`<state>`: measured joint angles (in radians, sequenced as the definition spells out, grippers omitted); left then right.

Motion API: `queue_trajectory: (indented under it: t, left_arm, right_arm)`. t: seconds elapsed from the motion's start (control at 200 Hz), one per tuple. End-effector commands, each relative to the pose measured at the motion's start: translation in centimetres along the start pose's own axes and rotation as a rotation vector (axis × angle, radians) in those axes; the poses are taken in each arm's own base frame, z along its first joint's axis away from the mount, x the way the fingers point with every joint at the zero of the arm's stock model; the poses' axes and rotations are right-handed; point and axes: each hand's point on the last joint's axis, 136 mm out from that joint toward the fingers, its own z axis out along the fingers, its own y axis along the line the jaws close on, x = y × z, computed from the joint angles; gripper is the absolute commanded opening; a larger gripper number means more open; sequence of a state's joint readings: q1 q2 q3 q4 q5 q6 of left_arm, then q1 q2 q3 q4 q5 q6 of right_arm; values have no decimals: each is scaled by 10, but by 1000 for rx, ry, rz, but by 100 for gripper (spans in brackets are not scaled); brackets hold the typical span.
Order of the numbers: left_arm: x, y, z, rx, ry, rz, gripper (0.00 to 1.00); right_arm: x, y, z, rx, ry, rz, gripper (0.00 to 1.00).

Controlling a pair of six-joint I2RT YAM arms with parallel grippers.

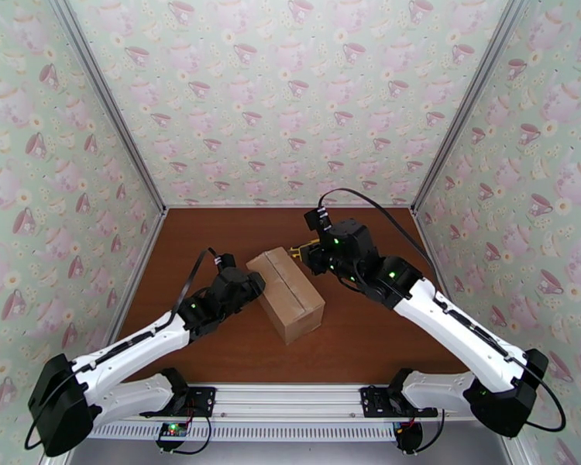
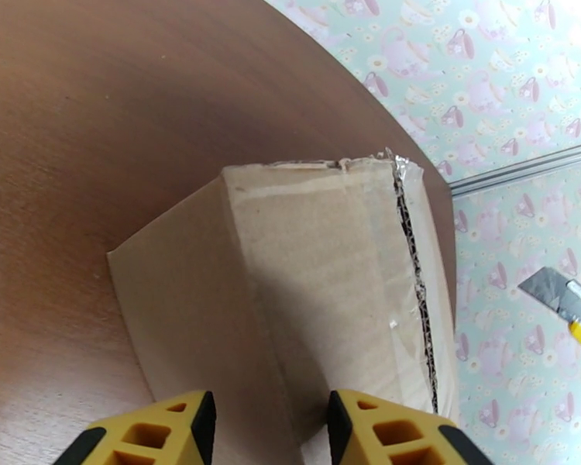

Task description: Unpack the express box

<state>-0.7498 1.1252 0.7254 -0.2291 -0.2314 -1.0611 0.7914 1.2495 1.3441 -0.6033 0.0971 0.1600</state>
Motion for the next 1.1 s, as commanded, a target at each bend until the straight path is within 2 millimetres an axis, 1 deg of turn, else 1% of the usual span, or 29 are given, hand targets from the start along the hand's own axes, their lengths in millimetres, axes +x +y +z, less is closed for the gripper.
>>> queue_trajectory:
  t: [0.0, 0.225, 0.336, 0.751, 0.977, 1.097]
  left_arm:
    - [14, 12, 5, -37, 43, -17, 45]
    - [25, 38, 6, -113, 65, -38, 44]
    - [29, 45, 6, -149, 80, -31, 43]
    - [28, 49, 6, -171, 76, -33, 42]
    - [27, 49, 4, -168, 69, -39, 42]
    - [25, 50, 3, -167, 63, -43, 42]
  right_arm:
    - [-20, 8, -6, -44, -55, -15, 0]
    - [-14, 18, 2, -101, -39, -71, 0]
    - [-14, 24, 9, -123, -41, -102, 0]
    - [-7, 49, 35, -143, -32, -232, 0]
    - [-2, 51, 55, -112, -12, -278, 0]
    - [-2, 50, 61, -98, -9, -302, 0]
